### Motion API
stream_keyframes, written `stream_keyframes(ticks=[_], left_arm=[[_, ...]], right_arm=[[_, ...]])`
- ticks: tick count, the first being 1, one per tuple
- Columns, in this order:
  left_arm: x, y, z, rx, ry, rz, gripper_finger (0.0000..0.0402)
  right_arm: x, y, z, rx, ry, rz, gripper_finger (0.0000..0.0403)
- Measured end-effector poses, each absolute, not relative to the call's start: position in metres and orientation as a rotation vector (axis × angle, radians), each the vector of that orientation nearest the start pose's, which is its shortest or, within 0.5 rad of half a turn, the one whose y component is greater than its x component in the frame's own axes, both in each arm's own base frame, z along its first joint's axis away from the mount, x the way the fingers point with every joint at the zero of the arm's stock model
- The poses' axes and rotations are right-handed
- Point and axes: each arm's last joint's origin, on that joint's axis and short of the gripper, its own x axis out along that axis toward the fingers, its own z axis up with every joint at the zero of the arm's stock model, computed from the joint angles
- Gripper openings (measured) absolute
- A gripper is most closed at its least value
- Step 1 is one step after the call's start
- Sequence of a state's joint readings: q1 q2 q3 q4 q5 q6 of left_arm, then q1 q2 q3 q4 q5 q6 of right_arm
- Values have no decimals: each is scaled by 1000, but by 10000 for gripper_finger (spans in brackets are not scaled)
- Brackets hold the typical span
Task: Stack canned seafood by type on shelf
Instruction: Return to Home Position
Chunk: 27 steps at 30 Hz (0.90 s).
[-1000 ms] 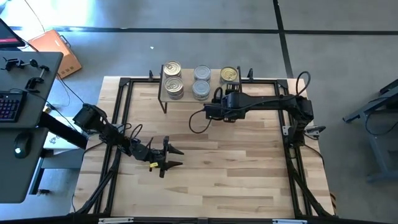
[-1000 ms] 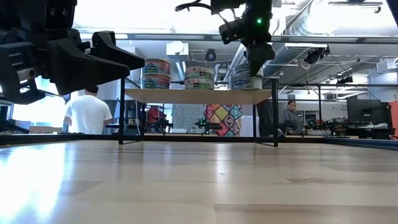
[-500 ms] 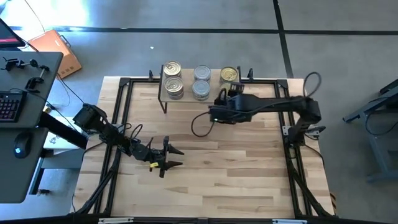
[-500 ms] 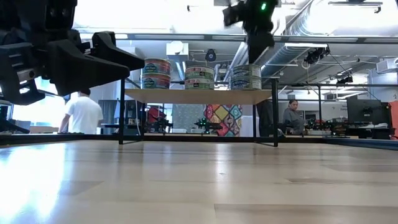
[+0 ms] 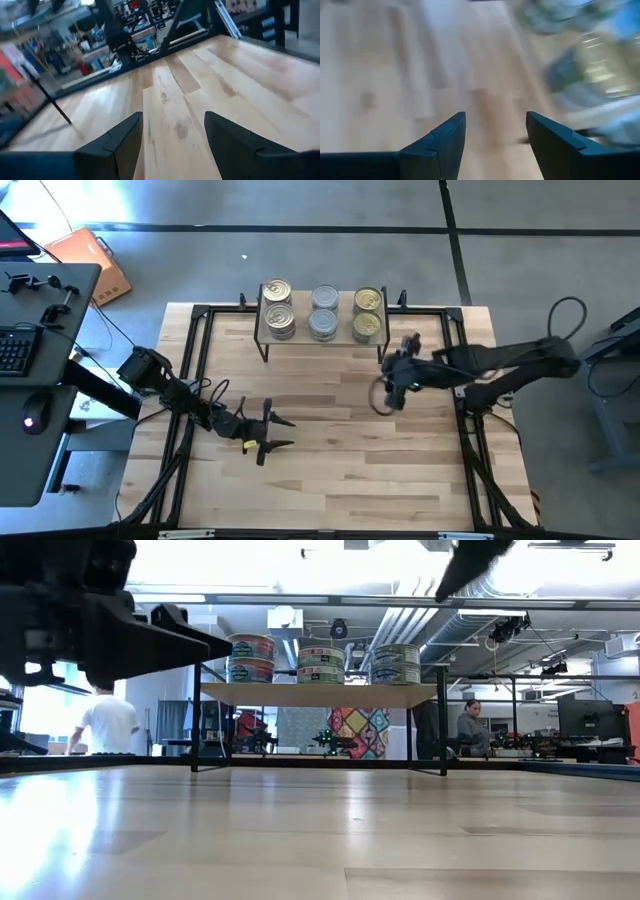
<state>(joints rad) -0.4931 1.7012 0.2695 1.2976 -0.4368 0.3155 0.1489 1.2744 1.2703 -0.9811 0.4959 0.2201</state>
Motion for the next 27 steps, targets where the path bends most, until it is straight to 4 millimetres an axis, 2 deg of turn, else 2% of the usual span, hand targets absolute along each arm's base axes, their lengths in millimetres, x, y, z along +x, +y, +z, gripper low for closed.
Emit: stream_keyframes(ticks=[6, 11, 15, 19, 27], left_arm=[[224, -90, 121, 176, 94, -26, 207], [229, -69, 140, 26, 47, -26, 200], [224, -51, 157, 9, 88, 50, 182], [209, -37, 175, 2, 139, 172, 158], [165, -34, 200, 42, 204, 257, 109]], right_arm=[[210, 31, 278, 75, 670, -176, 201], [190, 26, 237, 126, 444, -131, 201], [180, 21, 219, 181, 259, -70, 201], [173, 20, 207, 205, 148, -8, 201], [166, 27, 188, 200, 2, 56, 201]])
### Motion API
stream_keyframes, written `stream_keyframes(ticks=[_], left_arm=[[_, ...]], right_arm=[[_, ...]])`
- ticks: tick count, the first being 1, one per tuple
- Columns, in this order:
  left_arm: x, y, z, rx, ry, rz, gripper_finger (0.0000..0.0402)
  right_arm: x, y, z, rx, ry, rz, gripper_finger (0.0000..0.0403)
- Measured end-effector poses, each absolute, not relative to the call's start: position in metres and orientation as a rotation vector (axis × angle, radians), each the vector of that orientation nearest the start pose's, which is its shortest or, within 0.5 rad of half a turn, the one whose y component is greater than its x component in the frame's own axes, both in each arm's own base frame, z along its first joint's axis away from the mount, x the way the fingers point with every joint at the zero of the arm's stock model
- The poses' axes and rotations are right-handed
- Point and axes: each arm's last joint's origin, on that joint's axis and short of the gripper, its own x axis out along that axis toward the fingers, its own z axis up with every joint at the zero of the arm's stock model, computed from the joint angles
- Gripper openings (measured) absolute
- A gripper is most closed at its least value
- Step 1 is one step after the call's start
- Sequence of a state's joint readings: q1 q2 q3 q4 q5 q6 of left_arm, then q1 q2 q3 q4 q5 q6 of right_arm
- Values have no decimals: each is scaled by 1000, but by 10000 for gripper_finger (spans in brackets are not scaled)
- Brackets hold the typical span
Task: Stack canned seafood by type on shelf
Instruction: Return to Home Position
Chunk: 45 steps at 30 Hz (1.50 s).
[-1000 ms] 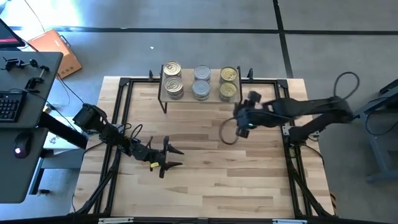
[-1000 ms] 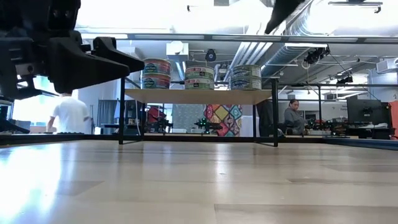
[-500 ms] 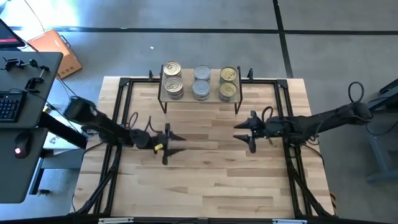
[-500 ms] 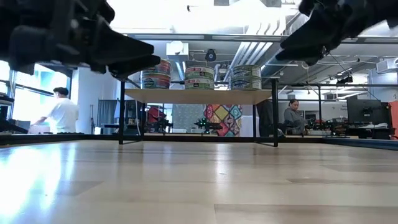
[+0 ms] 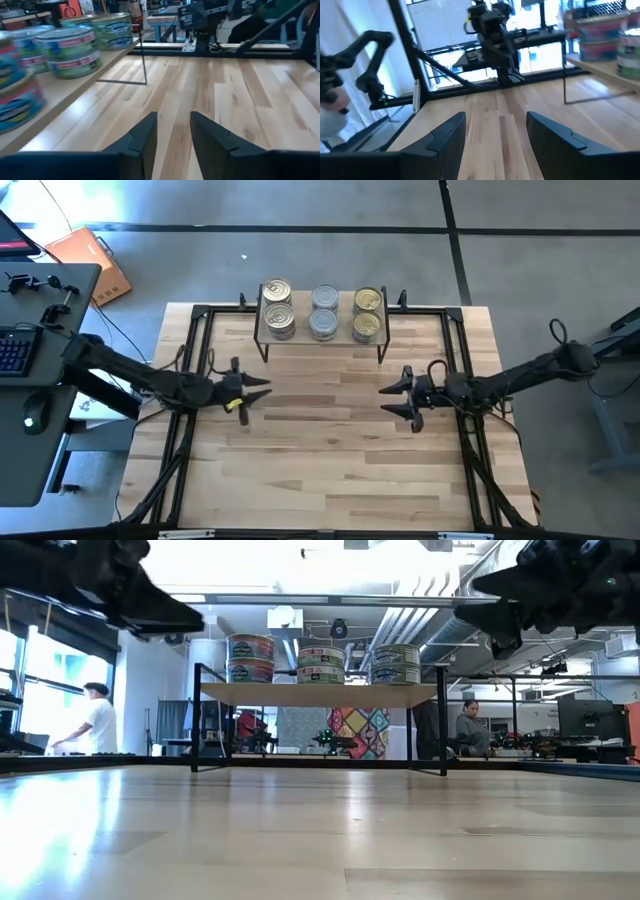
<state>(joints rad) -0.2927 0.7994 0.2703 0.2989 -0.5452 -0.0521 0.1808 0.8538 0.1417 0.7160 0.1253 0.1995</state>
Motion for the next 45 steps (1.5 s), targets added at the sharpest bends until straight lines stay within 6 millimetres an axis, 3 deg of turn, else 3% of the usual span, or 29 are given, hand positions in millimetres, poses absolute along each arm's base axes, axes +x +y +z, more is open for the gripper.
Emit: stream_keyframes(ticks=[9, 19, 28, 34, 41, 45], left_arm=[[129, -29, 211, 15, 196, 265, 59], [112, -22, 214, -6, 184, 304, 31], [107, -19, 187, -7, 187, 351, 21], [99, -13, 185, -6, 166, 385, 5], [82, -3, 185, -51, 111, 359, 0], [85, -2, 186, -61, 81, 339, 0]], right_arm=[[156, 28, 185, 124, -51, 84, 201], [121, 21, 195, 140, -50, 66, 201], [100, 16, 193, 143, -55, 58, 196], [97, 13, 171, 139, -51, 29, 134], [97, 9, 171, 137, -49, 27, 52], [97, 6, 170, 147, -37, 3, 24]])
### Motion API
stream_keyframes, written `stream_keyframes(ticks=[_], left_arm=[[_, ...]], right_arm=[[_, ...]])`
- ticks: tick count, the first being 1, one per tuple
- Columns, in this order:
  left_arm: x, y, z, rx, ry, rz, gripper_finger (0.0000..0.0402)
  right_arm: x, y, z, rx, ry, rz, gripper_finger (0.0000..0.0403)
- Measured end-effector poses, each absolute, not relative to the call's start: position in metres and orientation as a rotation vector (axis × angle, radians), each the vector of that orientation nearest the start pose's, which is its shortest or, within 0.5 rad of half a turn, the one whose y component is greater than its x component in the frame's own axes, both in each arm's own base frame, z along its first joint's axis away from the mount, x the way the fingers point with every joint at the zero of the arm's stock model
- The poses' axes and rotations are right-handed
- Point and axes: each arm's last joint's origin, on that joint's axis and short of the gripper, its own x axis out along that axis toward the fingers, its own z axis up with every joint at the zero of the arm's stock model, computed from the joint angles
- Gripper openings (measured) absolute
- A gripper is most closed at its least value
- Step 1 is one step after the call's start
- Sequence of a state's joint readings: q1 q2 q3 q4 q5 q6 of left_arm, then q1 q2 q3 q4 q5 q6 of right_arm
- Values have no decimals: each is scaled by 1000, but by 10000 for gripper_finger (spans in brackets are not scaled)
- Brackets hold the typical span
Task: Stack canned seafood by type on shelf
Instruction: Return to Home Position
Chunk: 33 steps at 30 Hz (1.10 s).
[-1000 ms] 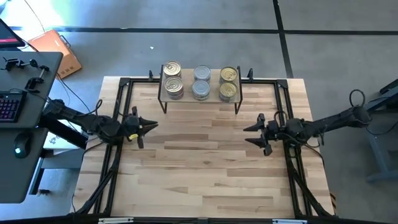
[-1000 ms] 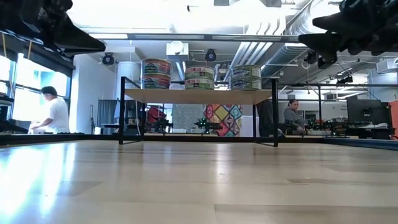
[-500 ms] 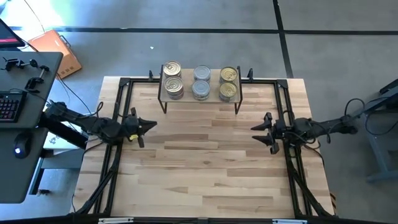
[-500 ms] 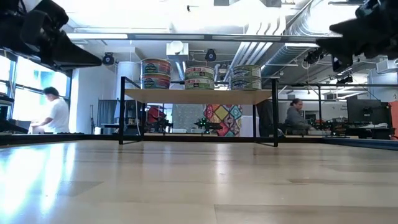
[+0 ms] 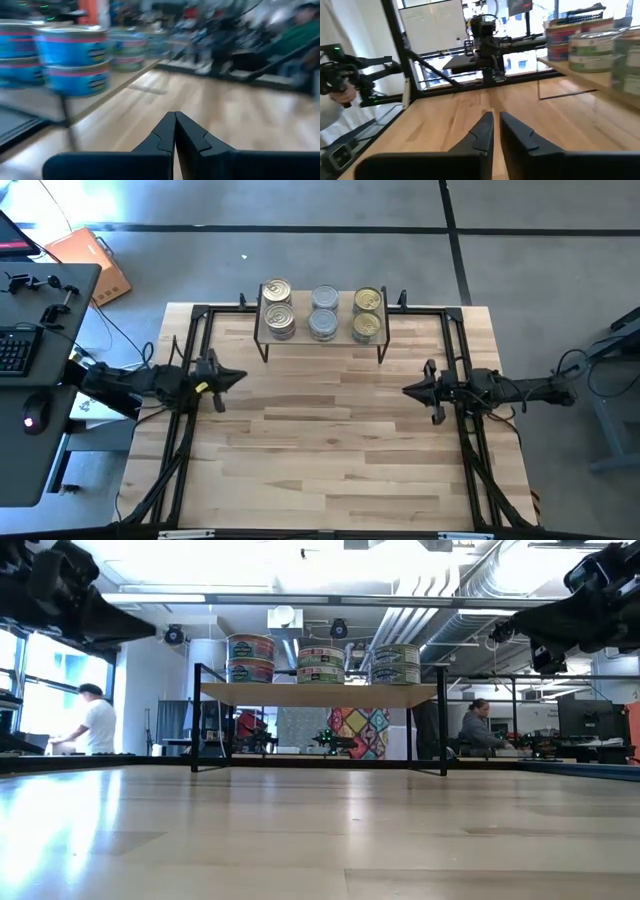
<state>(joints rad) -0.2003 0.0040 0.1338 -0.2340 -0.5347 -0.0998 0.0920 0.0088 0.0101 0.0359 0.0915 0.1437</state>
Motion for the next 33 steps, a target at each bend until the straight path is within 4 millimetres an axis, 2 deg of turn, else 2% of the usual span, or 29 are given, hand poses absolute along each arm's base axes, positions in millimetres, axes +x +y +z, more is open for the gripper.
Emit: stream_keyframes(ticks=[4, 6, 14, 23, 29, 33], left_arm=[[95, -6, 173, -97, -27, 179, 0], [98, -6, 171, -98, -50, 152, 0], [100, 4, 169, -52, -27, 127, 0], [100, 13, 165, -33, 19, 210, 0], [101, 14, 163, -48, 49, 211, 0], [102, 14, 161, 12, 70, 210, 0]], right_arm=[[97, 7, 170, 160, -35, 45, 9], [97, 8, 170, 167, -34, 50, 5], [97, 6, 171, 155, -44, 55, 2], [98, 2, 168, 153, -14, 26, 2], [98, 0, 167, 23, -5, 3, 2], [98, 0, 167, 19, -6, 1, 2]])
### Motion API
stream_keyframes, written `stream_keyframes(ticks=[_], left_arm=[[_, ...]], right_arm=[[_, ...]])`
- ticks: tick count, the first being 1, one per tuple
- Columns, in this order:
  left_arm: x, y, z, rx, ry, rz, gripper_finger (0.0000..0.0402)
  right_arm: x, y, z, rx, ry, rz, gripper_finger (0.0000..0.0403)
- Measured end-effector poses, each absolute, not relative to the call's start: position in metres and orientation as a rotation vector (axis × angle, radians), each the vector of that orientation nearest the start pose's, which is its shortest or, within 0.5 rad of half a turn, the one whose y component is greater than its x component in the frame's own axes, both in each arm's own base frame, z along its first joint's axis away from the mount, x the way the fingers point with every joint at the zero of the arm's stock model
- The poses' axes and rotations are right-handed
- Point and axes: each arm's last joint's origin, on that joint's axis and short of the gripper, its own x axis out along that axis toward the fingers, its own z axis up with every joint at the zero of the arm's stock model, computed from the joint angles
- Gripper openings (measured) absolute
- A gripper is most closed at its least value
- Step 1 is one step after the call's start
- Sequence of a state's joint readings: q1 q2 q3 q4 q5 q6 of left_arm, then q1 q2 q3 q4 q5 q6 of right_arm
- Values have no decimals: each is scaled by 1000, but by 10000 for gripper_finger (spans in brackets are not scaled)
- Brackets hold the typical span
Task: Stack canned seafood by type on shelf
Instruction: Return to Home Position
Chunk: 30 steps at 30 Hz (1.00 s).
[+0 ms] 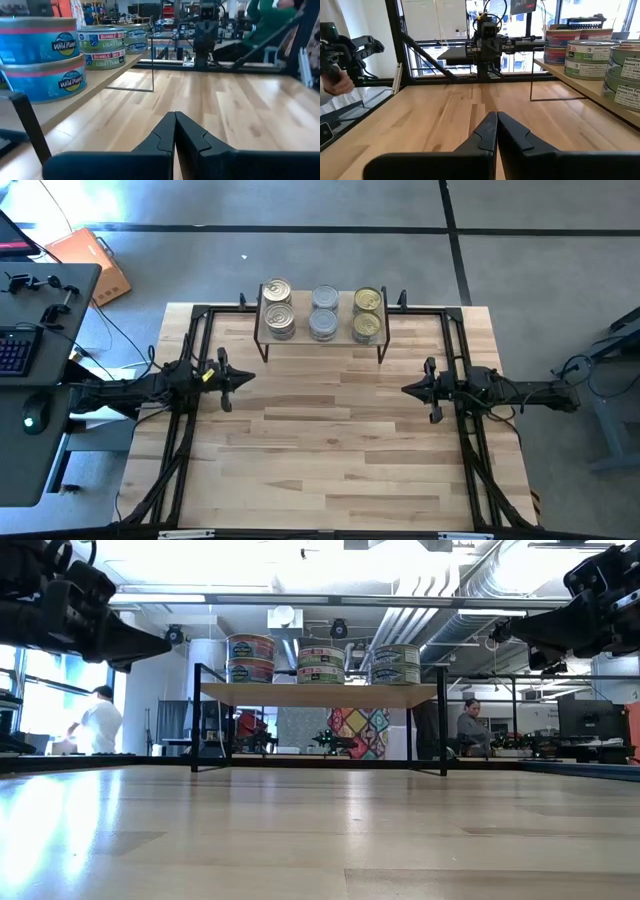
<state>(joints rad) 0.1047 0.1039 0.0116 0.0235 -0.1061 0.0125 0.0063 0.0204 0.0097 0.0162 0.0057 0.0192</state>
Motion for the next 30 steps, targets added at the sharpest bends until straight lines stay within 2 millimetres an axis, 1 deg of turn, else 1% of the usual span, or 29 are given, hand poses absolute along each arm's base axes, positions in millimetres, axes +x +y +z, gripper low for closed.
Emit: stream_keyframes(ticks=[5, 7, 30], left_arm=[[102, 14, 161, 128, 86, 206, 0], [102, 14, 161, 150, 88, 205, 0], [102, 14, 161, 134, 86, 207, 0]], right_arm=[[98, 0, 167, 25, -5, 0, 2], [98, 0, 167, 25, -5, 0, 2], [98, 0, 167, 25, -4, -1, 3]])
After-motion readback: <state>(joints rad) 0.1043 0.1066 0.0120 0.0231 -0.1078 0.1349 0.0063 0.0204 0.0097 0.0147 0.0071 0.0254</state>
